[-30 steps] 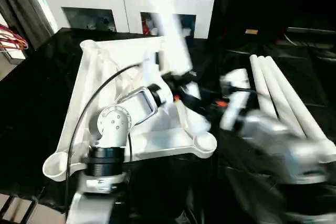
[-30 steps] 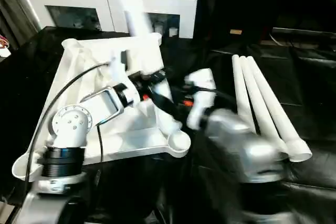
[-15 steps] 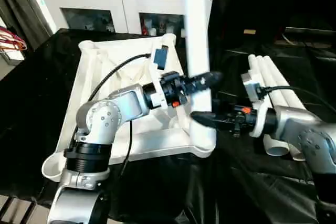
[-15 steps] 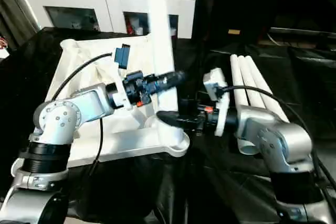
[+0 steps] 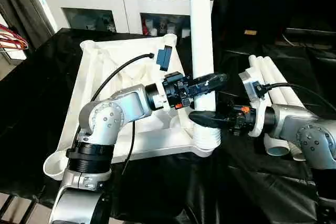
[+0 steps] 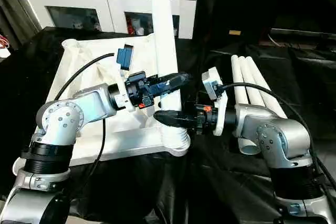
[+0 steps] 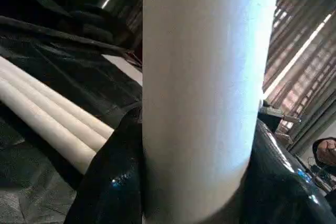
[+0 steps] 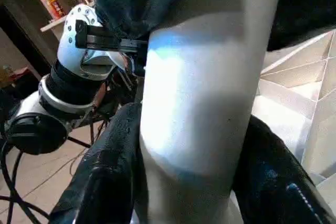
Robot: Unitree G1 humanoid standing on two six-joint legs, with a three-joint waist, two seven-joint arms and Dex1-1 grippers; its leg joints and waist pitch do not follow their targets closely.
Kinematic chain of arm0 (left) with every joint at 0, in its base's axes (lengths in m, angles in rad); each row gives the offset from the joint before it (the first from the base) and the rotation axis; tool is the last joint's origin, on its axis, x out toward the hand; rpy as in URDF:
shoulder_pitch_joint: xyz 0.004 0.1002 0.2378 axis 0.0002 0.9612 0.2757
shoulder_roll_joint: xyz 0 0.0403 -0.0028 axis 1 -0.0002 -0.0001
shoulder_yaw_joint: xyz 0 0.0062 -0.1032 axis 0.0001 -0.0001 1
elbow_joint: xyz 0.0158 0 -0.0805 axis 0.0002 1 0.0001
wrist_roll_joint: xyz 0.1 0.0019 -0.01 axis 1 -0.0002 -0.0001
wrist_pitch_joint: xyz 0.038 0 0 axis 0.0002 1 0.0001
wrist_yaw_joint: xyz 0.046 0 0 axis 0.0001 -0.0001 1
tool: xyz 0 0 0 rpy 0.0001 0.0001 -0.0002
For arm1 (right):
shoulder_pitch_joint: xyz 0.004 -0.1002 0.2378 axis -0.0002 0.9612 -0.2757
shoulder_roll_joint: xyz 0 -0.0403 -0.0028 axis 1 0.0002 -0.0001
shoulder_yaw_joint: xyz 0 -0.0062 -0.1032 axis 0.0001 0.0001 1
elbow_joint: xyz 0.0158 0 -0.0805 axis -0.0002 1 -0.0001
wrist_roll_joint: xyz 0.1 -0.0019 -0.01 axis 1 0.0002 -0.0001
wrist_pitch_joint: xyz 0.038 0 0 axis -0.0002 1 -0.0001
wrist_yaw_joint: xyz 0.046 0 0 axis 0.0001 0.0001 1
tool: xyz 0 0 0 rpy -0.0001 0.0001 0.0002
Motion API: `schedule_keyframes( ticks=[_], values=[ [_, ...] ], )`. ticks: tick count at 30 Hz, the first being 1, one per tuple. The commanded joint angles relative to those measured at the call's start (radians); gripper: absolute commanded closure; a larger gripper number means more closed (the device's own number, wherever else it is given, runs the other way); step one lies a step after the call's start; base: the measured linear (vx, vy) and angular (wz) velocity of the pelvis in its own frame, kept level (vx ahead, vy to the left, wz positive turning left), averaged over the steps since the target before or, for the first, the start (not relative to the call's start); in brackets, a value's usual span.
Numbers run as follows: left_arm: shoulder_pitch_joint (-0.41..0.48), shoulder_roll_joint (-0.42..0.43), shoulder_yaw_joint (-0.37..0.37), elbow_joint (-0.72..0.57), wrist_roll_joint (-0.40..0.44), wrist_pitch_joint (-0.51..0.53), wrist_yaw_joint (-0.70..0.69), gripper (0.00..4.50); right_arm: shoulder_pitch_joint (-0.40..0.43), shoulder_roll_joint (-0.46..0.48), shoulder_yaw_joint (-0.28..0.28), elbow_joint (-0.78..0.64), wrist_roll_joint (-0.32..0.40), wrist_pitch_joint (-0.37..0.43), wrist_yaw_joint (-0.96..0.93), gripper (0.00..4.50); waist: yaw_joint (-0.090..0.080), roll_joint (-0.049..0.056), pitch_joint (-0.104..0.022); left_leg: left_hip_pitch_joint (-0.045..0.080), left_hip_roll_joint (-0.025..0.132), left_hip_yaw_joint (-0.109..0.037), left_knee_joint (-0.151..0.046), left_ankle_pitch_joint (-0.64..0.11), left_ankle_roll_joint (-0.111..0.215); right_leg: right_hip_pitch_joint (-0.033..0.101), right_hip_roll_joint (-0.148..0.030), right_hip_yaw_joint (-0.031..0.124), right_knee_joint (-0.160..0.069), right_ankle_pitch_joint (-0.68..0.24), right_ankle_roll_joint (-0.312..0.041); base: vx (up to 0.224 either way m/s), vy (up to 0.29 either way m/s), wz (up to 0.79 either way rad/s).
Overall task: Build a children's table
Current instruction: Pick table leg
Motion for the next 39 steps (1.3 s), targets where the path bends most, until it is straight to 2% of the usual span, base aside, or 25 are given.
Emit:
schedule_keyframes(
  ticks=[1, 6, 7, 9, 10, 12, 13, 15, 16, 17, 21, 22, 27, 28, 30, 31, 33, 36, 39],
  values=[
    [-0.009, -0.013, 0.007, -0.030, -0.004, 0.001, 0.041, 1.99, -0.001, 0.001, 0.010, 0.000, -0.024, -0.017, -0.036, 2.54, 0.002, -0.023, -0.075, 0.010, 0.036, -0.002, -0.050, -0.002, 0.059, 0.055, -0.070, 0.038, -0.059, 0.049, -0.235, 0.000, 0.000, 0.00],
    [-0.004, -0.019, 0.019, -0.049, 0.036, -0.030, 0.108, 1.64, 0.004, 0.023, 0.004, -0.017, -0.050, -0.040, -0.087, 2.57, 0.002, -0.020, -0.074, 0.010, 0.037, -0.004, -0.051, -0.015, 0.045, 0.055, -0.070, 0.038, -0.061, 0.043, -0.234, 0.000, 0.000, 0.00],
    [-0.005, -0.034, 0.033, -0.061, 0.076, -0.051, 0.190, 1.39, 0.010, 0.038, 0.003, -0.031, -0.067, -0.056, -0.125, 2.60, 0.002, -0.016, -0.074, 0.011, 0.038, -0.005, -0.052, -0.020, 0.040, 0.055, -0.071, 0.038, -0.062, 0.042, -0.229, 0.000, 0.000, 0.00],
    [-0.012, -0.065, 0.066, -0.058, 0.094, -0.061, 0.285, 1.35, 0.016, 0.051, 0.004, -0.043, -0.078, -0.067, -0.154, 2.60, -0.001, -0.018, -0.074, 0.009, 0.036, -0.005, -0.051, -0.021, 0.035, 0.058, -0.069, 0.037, -0.062, 0.058, -0.229, 0.000, 0.000, 0.00],
    [-0.017, -0.087, 0.090, -0.058, 0.097, -0.070, 0.341, 1.16, 0.021, 0.059, 0.004, -0.051, -0.083, -0.074, -0.170, 2.60, 0.000, -0.015, -0.074, 0.009, 0.035, -0.006, -0.050, -0.025, 0.029, 0.059, -0.068, 0.037, -0.063, 0.063, -0.229, 0.000, 0.000, 0.00],
    [-0.023, -0.112, 0.114, -0.064, 0.089, -0.071, 0.397, 1.58, 0.025, 0.071, 0.003, -0.059, -0.088, -0.080, -0.191, 2.60, 0.001, -0.014, -0.075, 0.010, 0.035, -0.005, -0.049, -0.026, 0.029, 0.059, -0.069, 0.038, -0.062, 0.065, -0.231, 0.000, 0.000, 0.00],
    [-0.024, -0.122, 0.120, -0.072, 0.091, -0.070, 0.425, 1.58, 0.027, 0.081, 0.002, -0.063, -0.091, -0.084, -0.205, 2.60, 0.001, -0.015, -0.075, 0.010, 0.035, -0.006, -0.050, -0.026, 0.029, 0.059, -0.069, 0.038, -0.062, 0.065, -0.230, 0.000, 0.000, 0.00],
    [-0.022, -0.135, 0.119, -0.086, 0.103, -0.077, 0.458, 1.61, 0.029, 0.097, 0.000, -0.067, -0.096, -0.089, -0.228, 2.60, 0.001, -0.009, -0.075, 0.009, 0.035, -0.007, -0.050, -0.030, 0.027, 0.057, -0.068, 0.037, -0.062, 0.066, -0.230, 0.000, 0.000, 0.00],
    [-0.019, -0.141, 0.115, -0.095, 0.104, -0.078, 0.466, 1.79, 0.030, 0.103, 0.001, -0.067, -0.099, -0.092, -0.236, 2.60, 0.000, -0.011, -0.074, 0.009, 0.035, -0.007, -0.050, -0.034, 0.029, 0.058, -0.067, 0.038, -0.064, 0.065, -0.227, 0.000, 0.000, 0.00],
    [-0.013, -0.144, 0.104, -0.105, 0.112, -0.080, 0.469, 2.00, 0.029, 0.108, 0.003, -0.066, -0.104, -0.096, -0.244, 2.60, 0.001, -0.011, -0.074, 0.009, 0.035, -0.007, -0.051, -0.039, 0.029, 0.058, -0.068, 0.038, -0.066, 0.058, -0.223, 0.000, 0.000, 0.00],
    [0.003, -0.148, 0.054, -0.123, 0.158, -0.076, 0.481, 2.07, 0.025, 0.118, 0.008, -0.059, -0.116, -0.108, -0.261, 2.60, 0.000, -0.011, -0.073, 0.010, 0.037, -0.008, -0.053, -0.046, 0.025, 0.057, -0.066, 0.037, -0.067, 0.042, -0.211, 0.000, 0.000, 0.00],
    [0.004, -0.149, 0.051, -0.123, 0.162, -0.079, 0.486, 2.32, 0.024, 0.120, 0.009, -0.060, -0.117, -0.109, -0.263, 2.60, -0.001, -0.009, -0.072, 0.010, 0.036, -0.008, -0.053, -0.049, 0.021, 0.056, -0.067, 0.038, -0.067, 0.033, -0.207, 0.000, 0.000, 0.00],
    [0.000, -0.149, 0.059, -0.128, 0.133, -0.068, 0.488, 2.60, 0.013, 0.127, 0.014, -0.057, -0.131, -0.123, -0.281, 2.60, 0.000, -0.009, -0.073, 0.010, 0.035, -0.008, -0.052, -0.048, 0.014, 0.056, -0.067, 0.038, -0.067, 0.043, -0.207, 0.000, 0.000, 0.00],
    [0.002, -0.151, 0.069, -0.135, 0.096, -0.047, 0.471, 2.62, 0.009, 0.131, 0.009, -0.050, -0.123, -0.115, -0.283, 2.25, 0.000, -0.008, -0.074, 0.010, 0.034, -0.008, -0.052, -0.049, 0.013, 0.056, -0.066, 0.038, -0.066, 0.047, -0.211, 0.000, 0.000, 0.00],
    [0.001, -0.143, 0.064, -0.139, 0.100, -0.046, 0.461, 2.62, 0.006, 0.131, 0.008, -0.048, -0.113, -0.106, -0.276, 1.90, 0.000, -0.006, -0.073, 0.011, 0.035, -0.008, -0.052, -0.052, 0.014, 0.055, -0.066, 0.037, -0.066, 0.051, -0.214, 0.000, 0.000, 0.00],
    [0.001, -0.127, 0.052, -0.141, 0.116, -0.052, 0.439, 2.62, 0.004, 0.120, 0.013, -0.052, -0.099, -0.093, -0.248, 1.87, 0.000, -0.003, -0.073, 0.011, 0.034, -0.009, -0.053, -0.057, 0.014, 0.055, -0.065, 0.037, -0.066, 0.047, -0.212, 0.000, 0.000, 0.00],
    [-0.001, -0.114, 0.045, -0.137, 0.121, -0.052, 0.418, 2.62, 0.004, 0.103, 0.024, -0.056, -0.095, -0.084, -0.221, 1.69, -0.001, -0.003, -0.073, 0.012, 0.034, -0.008, -0.052, -0.060, 0.015, 0.055, -0.065, 0.037, -0.066, 0.045, -0.209, 0.000, 0.000, 0.00],
    [-0.006, -0.081, 0.021, -0.125, 0.127, -0.049, 0.359, 2.62, 0.005, 0.057, 0.054, -0.052, -0.103, -0.076, -0.165, 1.49, 0.002, -0.007, -0.073, 0.012, 0.035, -0.008, -0.053, -0.056, 0.017, 0.056, -0.065, 0.038, -0.066, 0.041, -0.205, 0.000, 0.000, 0.00],
    [-0.017, -0.036, -0.012, -0.115, 0.123, -0.047, 0.282, 2.62, -0.002, 0.021, 0.066, -0.033, -0.100, -0.071, -0.112, 1.49, 0.000, -0.010, -0.073, 0.011, 0.034, -0.007, -0.053, -0.054, 0.019, 0.057, -0.065, 0.038, -0.066, 0.041, -0.205, 0.000, 0.000, 0.00]
  ],
)
